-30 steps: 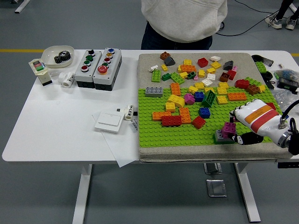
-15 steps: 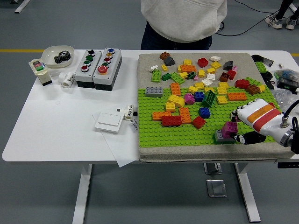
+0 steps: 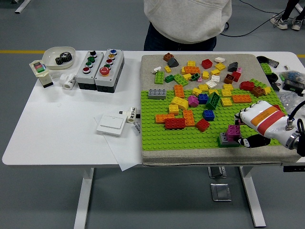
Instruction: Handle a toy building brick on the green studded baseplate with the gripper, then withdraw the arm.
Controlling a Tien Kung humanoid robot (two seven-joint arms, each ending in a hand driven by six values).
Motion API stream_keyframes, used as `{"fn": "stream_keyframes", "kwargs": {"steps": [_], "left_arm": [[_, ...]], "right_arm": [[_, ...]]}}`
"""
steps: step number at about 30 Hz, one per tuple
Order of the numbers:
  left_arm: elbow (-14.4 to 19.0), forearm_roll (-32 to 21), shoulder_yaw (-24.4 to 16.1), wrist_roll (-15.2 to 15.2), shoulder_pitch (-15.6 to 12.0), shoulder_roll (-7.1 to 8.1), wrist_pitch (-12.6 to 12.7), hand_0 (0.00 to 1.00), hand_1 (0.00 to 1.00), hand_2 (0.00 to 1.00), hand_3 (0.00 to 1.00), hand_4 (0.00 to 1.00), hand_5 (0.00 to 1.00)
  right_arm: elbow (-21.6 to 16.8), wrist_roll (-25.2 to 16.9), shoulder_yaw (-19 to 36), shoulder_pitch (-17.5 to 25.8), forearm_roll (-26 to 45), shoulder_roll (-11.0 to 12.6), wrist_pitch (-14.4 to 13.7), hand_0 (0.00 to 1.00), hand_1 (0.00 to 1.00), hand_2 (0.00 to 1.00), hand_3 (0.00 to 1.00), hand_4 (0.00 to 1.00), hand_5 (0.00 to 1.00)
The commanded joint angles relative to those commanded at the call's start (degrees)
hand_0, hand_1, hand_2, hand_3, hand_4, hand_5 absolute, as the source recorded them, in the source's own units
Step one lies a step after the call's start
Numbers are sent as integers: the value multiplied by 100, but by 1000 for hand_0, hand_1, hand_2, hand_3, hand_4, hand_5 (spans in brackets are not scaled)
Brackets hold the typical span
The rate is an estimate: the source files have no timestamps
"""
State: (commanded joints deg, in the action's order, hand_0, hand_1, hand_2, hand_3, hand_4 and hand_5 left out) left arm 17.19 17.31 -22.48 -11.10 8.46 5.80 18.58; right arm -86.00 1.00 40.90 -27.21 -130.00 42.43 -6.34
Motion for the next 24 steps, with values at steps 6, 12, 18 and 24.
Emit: {"fn": "stream_keyframes", "kwargs": {"steps": [6,12,18,24], "left_arm": [[-2,8,-7,0,-4,0,1,602,690,653,549,564,614],[-4,18,-17,-5,-10,-3,4,601,691,655,549,564,614],[-5,31,-25,-8,-13,-5,2,599,691,656,549,564,614],[-6,10,-13,2,-2,-3,2,597,691,655,549,564,614]], "right_arm": [[50,-4,15,-5,0,-3,-8,218,386,536,528,789,463],[79,-22,-1,-12,0,-2,6,221,387,538,528,792,465],[102,-65,-10,-40,0,9,-3,222,389,539,529,795,467],[124,-161,-38,-104,0,35,-29,224,391,541,531,798,466]]}}
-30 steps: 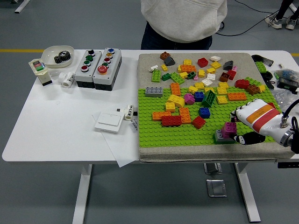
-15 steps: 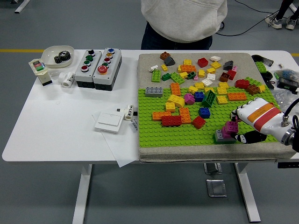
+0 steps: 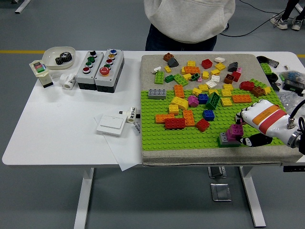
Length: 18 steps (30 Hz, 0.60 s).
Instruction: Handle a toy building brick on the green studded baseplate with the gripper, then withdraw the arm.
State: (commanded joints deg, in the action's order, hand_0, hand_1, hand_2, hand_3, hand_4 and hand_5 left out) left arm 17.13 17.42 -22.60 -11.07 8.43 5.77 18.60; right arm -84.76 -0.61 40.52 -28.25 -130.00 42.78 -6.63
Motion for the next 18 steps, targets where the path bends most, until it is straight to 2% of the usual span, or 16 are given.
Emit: {"fn": "stream_keyframes", "kwargs": {"steps": [18], "left_arm": [[-1,-83,40,26,26,-1,9,597,691,656,549,564,614]], "right_arm": [[168,-339,-92,-152,0,29,-69,226,390,545,528,801,470]]}}
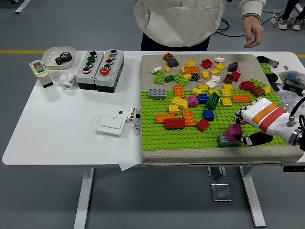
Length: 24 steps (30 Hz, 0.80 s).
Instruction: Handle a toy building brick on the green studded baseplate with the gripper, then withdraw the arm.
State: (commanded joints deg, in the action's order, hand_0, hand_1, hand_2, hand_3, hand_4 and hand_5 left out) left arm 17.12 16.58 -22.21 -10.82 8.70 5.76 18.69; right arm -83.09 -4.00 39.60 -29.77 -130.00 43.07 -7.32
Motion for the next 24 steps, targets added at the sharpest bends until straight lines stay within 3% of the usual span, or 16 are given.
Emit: {"fn": "stream_keyframes", "kwargs": {"steps": [24], "left_arm": [[0,-35,18,10,7,-3,5,597,691,657,549,564,613]], "right_arm": [[98,-71,-14,-33,0,-11,33,229,394,549,529,803,468]]}}
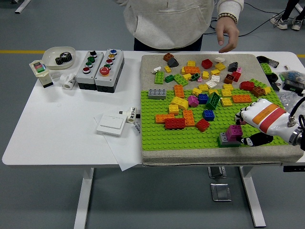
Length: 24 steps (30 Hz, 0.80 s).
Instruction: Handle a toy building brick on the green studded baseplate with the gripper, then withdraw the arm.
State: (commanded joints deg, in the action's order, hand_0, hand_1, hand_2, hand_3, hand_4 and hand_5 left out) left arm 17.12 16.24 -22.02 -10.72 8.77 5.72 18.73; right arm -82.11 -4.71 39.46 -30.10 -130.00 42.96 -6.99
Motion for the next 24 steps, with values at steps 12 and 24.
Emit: {"fn": "stream_keyframes", "kwargs": {"steps": [12,24], "left_arm": [[1,-6,3,1,-4,0,-1,596,691,656,549,564,613],[3,45,-22,-18,-19,-3,-2,596,692,657,548,563,608]], "right_arm": [[14,-18,17,-1,0,-12,79,248,415,593,551,818,458],[22,-3,46,25,0,-15,157,265,433,638,581,850,469]]}}
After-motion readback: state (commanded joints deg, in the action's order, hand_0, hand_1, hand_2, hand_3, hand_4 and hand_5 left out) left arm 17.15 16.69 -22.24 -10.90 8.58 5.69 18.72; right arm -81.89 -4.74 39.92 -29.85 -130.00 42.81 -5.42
